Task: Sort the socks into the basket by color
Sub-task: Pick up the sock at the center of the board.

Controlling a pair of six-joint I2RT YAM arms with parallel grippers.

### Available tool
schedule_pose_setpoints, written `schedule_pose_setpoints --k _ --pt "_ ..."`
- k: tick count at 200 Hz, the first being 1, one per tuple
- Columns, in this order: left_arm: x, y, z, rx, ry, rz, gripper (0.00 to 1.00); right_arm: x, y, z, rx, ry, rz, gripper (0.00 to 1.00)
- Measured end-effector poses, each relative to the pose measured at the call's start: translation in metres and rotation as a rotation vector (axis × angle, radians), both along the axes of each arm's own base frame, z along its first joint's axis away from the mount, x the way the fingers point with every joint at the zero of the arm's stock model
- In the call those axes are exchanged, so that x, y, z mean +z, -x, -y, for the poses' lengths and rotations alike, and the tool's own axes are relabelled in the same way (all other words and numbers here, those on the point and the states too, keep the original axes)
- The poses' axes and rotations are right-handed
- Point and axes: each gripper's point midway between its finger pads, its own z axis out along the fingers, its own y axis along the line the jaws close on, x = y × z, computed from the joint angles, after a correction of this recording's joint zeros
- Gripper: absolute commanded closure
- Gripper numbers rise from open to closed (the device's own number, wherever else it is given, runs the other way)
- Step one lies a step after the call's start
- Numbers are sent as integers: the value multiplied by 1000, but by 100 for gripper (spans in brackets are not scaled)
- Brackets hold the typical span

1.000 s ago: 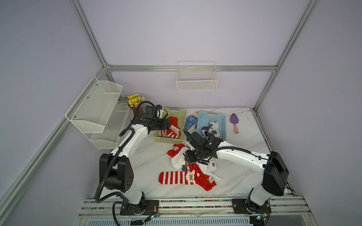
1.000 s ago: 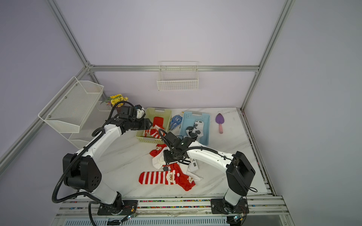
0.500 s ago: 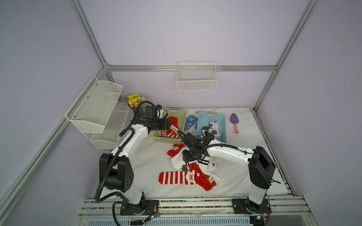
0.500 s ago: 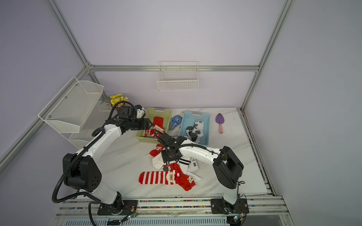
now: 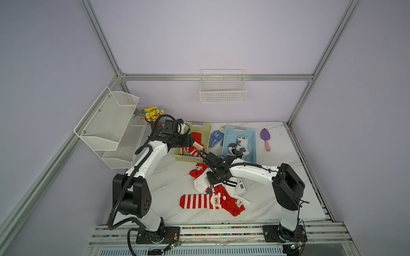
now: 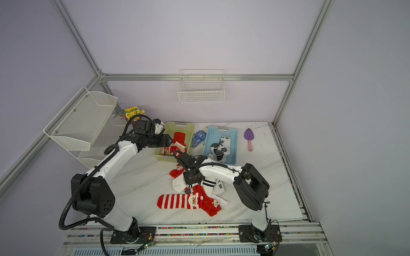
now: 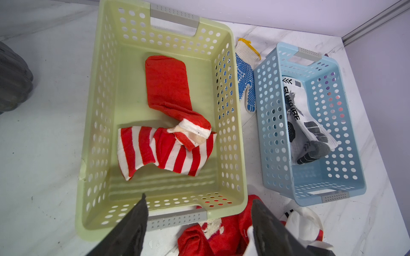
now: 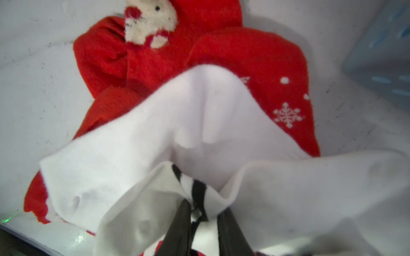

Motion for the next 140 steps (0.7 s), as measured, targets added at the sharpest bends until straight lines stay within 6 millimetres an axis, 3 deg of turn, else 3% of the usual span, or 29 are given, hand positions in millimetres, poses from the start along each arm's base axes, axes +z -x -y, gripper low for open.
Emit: schedule_pose_setpoints --k 71,117,140 --pt "0 0 1 -3 3 0 27 51 2 3 -7 -105 80 95" --pt "0 0 1 -3 3 0 27 62 2 3 -7 -127 96 97" --pt "0 0 1 -3 3 0 27 77 1 4 -8 -147 120 97"
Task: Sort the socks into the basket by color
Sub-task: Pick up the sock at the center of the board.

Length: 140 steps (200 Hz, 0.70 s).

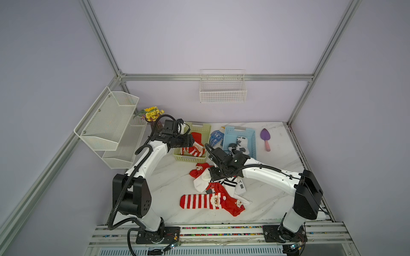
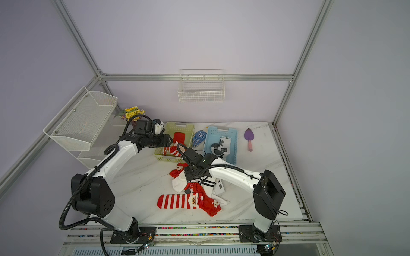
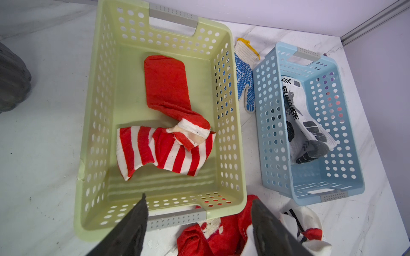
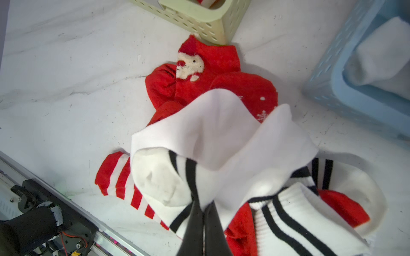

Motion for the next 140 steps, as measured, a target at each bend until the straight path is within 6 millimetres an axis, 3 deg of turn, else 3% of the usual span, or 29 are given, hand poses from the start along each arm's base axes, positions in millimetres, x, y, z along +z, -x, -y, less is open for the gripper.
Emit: schedule_pose_setpoints --k 50,94,140 --pt "0 0 0 0 0 0 27 56 -15 -8 1 -63 112 97" --pt "0 0 0 0 0 0 27 74 -30 2 -9 -46 160 97" --pt "0 0 0 0 0 0 27 95 -59 24 -61 -35 216 97"
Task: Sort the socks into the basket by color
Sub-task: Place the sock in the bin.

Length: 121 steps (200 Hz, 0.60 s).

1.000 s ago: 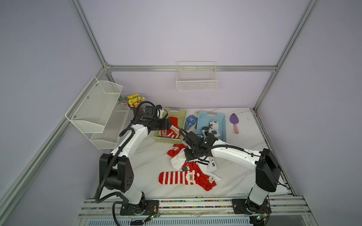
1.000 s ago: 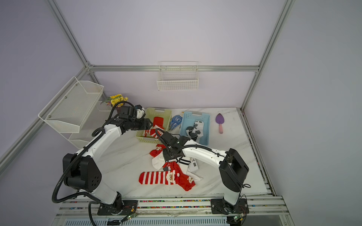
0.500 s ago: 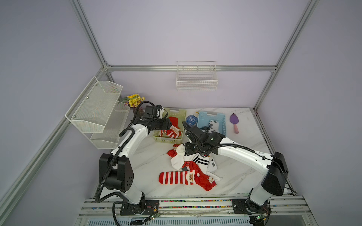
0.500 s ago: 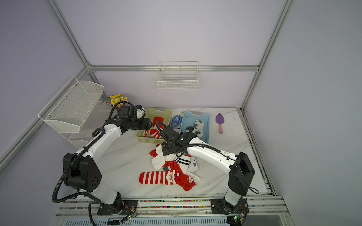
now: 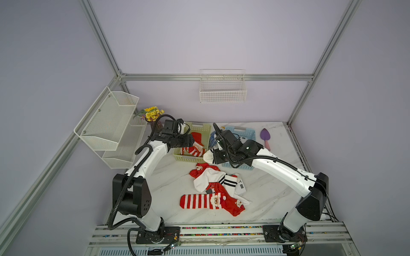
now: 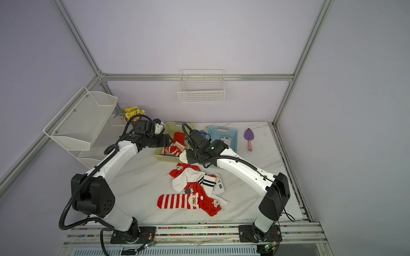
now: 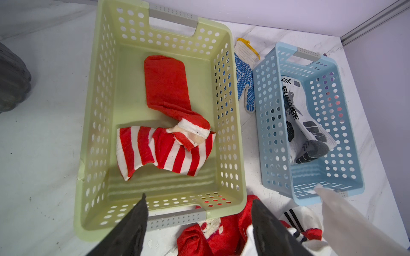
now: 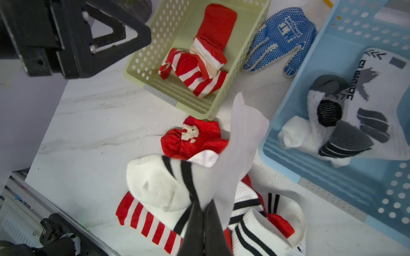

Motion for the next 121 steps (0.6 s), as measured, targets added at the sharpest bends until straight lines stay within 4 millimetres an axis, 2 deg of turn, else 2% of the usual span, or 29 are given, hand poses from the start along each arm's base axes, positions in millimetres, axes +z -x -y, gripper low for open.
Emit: schedule_pose_setpoints --k 88,121 --pt "0 0 0 0 0 0 27 15 -59 72 -151 68 67 97" --pt "0 0 0 0 0 0 27 12 -80 91 -192 99 76 97"
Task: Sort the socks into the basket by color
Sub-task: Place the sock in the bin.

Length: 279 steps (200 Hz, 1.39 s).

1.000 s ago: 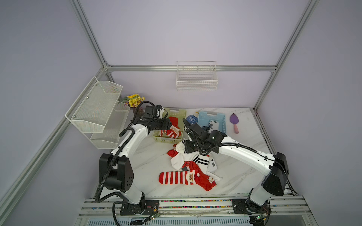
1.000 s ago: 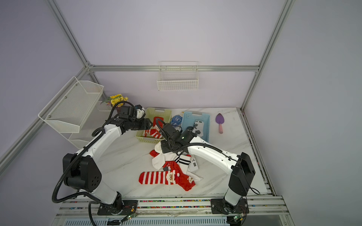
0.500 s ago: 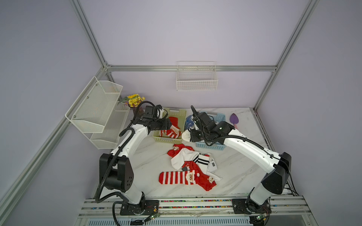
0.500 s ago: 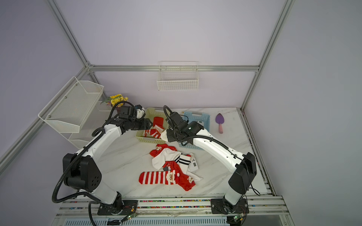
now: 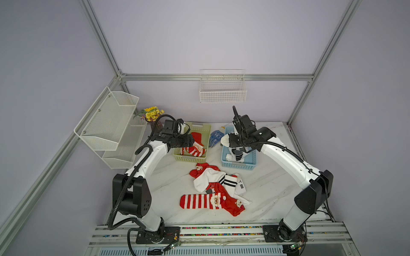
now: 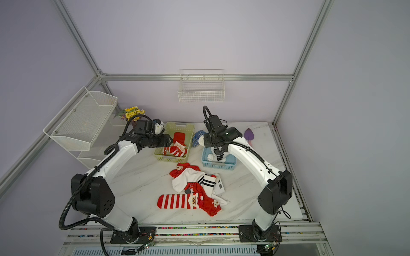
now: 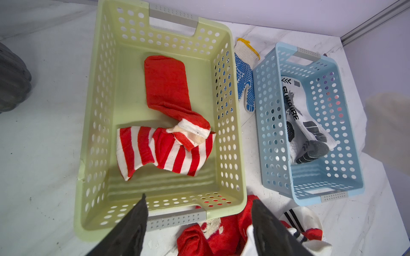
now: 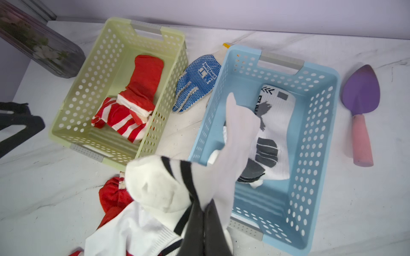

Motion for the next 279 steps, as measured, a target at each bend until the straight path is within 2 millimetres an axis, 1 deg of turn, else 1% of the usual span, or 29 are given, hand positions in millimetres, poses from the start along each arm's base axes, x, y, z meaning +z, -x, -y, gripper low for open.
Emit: schedule_pose_setpoints --k 22,70,90,132,155,183,206,226,255,279 --pt "0 0 0 0 0 0 27 -12 -12 11 -23 31 -17 97" --pt "0 0 0 0 -1 0 27 -39 -30 33 -64 87 -59 97" --pt "0 0 0 0 -1 0 27 -46 -37 42 -85 105 -70 97" --pt "0 0 0 0 -1 0 27 -56 -50 60 -130 126 -73 97" --pt "0 0 0 0 -1 0 27 -68 -56 66 -147 139 -91 97" --pt "0 0 0 0 -1 0 27 -83 -64 72 -162 151 -116 97" --pt "0 0 0 0 -1 0 27 -93 -72 74 -170 156 -125 97" --pt "0 0 0 0 -1 0 27 -100 -75 76 -174 159 -135 97" --pt "0 0 0 0 -1 0 27 -108 -79 74 -171 154 -140 97" --pt "0 0 0 0 -1 0 27 -117 -83 69 -161 143 -151 97"
